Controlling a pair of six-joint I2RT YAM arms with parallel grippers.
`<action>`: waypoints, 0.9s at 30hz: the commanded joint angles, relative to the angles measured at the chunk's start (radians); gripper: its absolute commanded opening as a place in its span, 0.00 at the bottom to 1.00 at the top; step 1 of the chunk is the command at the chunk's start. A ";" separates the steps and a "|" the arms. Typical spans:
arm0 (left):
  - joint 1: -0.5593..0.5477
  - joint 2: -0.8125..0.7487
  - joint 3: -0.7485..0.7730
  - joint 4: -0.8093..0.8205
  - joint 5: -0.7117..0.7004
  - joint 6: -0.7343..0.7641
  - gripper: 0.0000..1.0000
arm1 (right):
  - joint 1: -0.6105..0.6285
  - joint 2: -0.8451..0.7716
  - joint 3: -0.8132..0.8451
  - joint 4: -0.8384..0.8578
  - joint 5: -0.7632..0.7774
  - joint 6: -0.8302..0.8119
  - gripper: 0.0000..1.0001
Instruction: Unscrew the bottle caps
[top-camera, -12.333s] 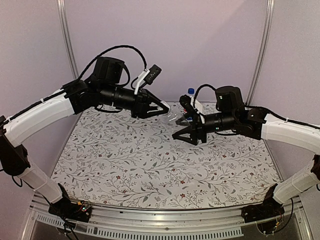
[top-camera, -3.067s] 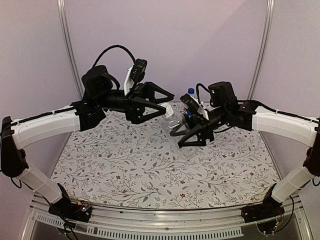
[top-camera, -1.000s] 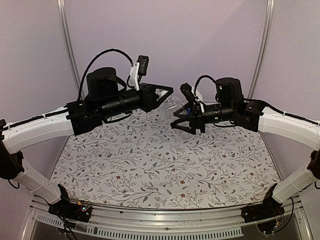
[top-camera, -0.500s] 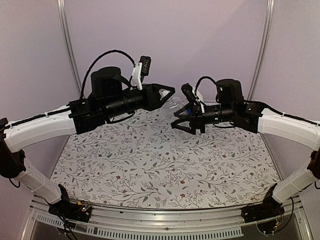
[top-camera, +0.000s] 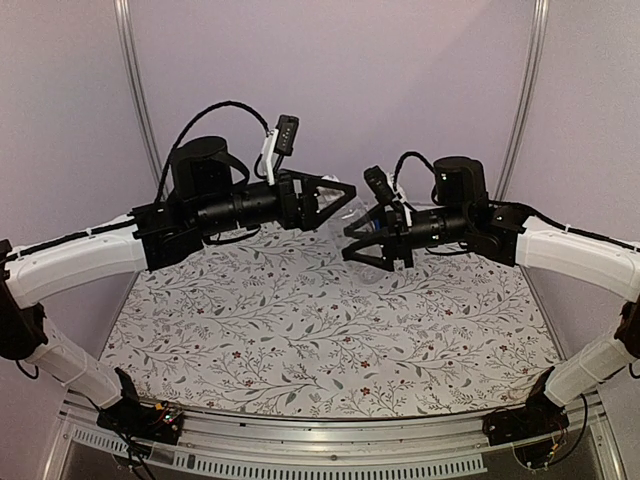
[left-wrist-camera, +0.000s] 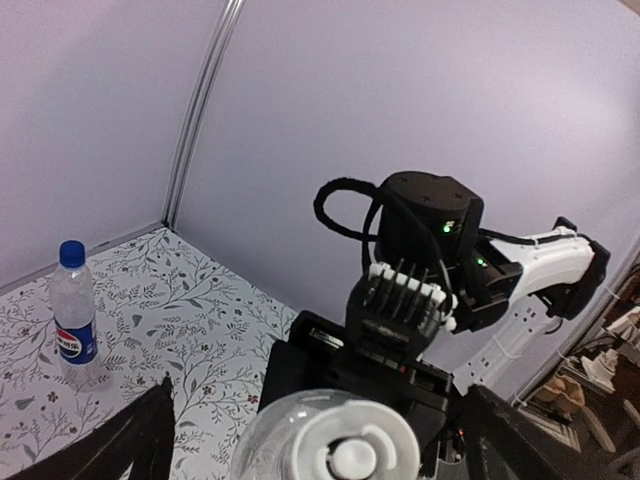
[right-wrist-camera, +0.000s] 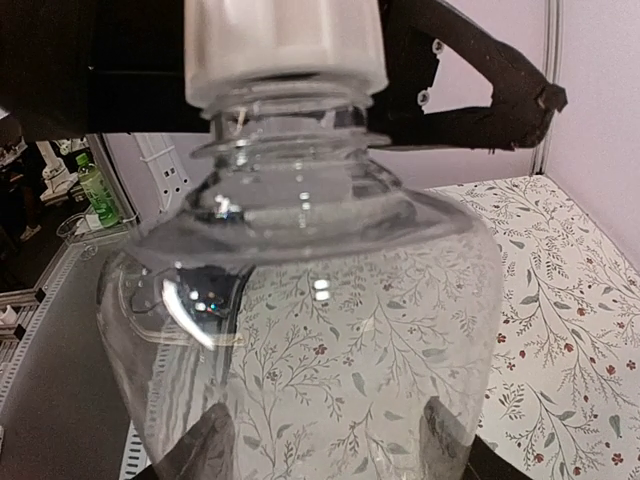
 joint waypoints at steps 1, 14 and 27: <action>0.053 -0.060 -0.038 0.069 0.159 0.063 1.00 | -0.003 -0.014 -0.001 0.011 -0.100 -0.001 0.59; 0.153 0.004 -0.071 0.332 0.699 0.060 0.93 | -0.003 0.051 0.047 -0.028 -0.403 -0.023 0.60; 0.141 0.108 -0.007 0.401 0.790 0.030 0.71 | -0.001 0.075 0.049 -0.023 -0.443 -0.013 0.60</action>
